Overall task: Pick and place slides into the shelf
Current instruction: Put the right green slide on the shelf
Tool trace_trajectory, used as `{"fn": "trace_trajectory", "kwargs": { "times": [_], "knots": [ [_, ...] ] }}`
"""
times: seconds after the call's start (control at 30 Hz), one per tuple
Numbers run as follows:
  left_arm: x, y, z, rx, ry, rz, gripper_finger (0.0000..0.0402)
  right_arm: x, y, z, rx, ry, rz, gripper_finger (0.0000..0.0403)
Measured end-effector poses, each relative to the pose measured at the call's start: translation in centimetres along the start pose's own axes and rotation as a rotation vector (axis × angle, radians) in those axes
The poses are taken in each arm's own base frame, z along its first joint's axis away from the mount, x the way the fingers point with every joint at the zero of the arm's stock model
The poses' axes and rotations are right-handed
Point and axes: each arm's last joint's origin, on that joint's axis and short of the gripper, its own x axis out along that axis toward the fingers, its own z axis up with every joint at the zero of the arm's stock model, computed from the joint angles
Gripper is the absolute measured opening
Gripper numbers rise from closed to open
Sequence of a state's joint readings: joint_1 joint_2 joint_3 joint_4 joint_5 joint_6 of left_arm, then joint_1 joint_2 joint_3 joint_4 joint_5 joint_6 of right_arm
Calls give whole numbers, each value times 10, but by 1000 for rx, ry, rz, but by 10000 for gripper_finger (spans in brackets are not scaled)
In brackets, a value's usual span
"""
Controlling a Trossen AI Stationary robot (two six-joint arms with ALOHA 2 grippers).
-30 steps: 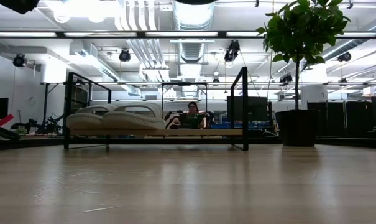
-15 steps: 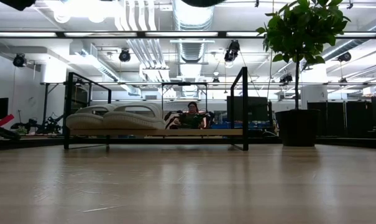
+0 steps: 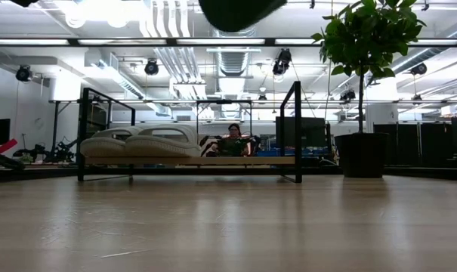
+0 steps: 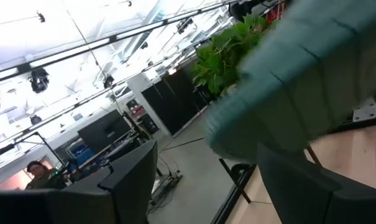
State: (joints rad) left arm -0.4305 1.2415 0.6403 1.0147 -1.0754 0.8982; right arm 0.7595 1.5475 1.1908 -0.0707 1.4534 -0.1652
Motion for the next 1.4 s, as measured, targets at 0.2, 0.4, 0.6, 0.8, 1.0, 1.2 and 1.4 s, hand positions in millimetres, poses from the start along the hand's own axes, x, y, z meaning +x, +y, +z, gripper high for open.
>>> {"fn": "trace_trajectory", "kwargs": {
  "times": [0.2,0.4,0.6,0.8,1.0,1.2,1.4],
  "knots": [
    [-9,3,3,30,88,55,258,18,16,31,-72,51,-157,46],
    [-30,11,6,50,303,166,258,41,35,40,-114,82,-188,46],
    [-44,13,12,20,273,116,258,68,42,26,-117,124,-242,46],
    [-45,11,12,25,251,97,258,94,37,8,-153,172,-294,46],
    [-45,10,12,29,244,91,258,104,32,-9,-181,200,-310,46],
    [-45,10,12,29,245,92,258,107,35,-26,-99,229,-198,46],
    [-45,10,12,29,245,92,258,114,39,-51,-100,265,-190,46]
  ]
}}
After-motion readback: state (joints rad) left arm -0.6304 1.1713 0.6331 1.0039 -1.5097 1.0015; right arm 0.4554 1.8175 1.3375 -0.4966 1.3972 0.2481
